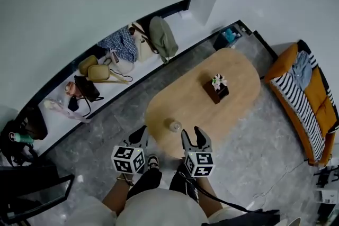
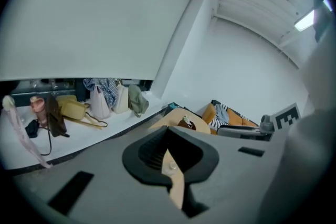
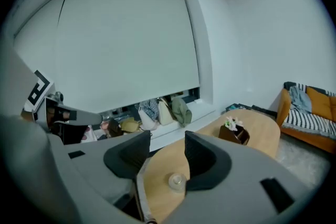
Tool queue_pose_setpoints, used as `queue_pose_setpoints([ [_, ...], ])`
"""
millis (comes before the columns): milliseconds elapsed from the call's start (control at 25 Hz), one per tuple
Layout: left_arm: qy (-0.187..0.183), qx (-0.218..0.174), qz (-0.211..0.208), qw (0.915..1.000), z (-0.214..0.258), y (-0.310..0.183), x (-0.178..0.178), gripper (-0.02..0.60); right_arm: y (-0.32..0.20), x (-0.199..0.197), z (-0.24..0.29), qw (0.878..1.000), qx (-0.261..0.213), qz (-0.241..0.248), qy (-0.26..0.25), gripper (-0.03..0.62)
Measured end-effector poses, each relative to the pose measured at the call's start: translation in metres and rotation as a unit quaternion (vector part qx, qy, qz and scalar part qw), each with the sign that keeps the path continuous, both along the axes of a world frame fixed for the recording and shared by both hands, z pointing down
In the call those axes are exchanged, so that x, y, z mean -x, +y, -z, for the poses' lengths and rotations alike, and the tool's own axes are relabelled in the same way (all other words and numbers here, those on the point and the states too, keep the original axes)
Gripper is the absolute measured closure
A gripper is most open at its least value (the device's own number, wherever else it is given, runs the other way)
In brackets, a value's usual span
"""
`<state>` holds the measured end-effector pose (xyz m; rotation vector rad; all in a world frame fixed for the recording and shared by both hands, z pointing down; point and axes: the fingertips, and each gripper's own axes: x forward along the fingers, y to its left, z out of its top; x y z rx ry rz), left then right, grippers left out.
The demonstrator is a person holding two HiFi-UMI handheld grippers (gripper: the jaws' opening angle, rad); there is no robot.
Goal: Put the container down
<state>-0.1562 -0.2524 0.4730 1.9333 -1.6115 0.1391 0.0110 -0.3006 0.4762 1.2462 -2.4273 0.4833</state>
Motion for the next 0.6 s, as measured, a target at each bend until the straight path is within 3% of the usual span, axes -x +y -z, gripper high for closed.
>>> queue_pose_setpoints([
  [160, 0.009, -0.017, -0.011, 0.9998, 0.035, -0.002, -0.005, 0.574, 0.000, -0.008, 0.047, 0.999, -0.028, -0.020, -0.004, 0.382],
  [400, 0.003, -0.042, -0.031, 0.9986, 0.075, 0.005, -0.021, 0.574, 0.008, -0.042, 0.095, 0.996, -0.052, -0.076, 0.004, 0.531],
  [600, -0.002, -0.055, -0.024, 0.9982, 0.095, 0.005, -0.045, 0.574, 0.009, -0.082, 0.116, 0.993, -0.053, -0.100, 0.019, 0.564],
])
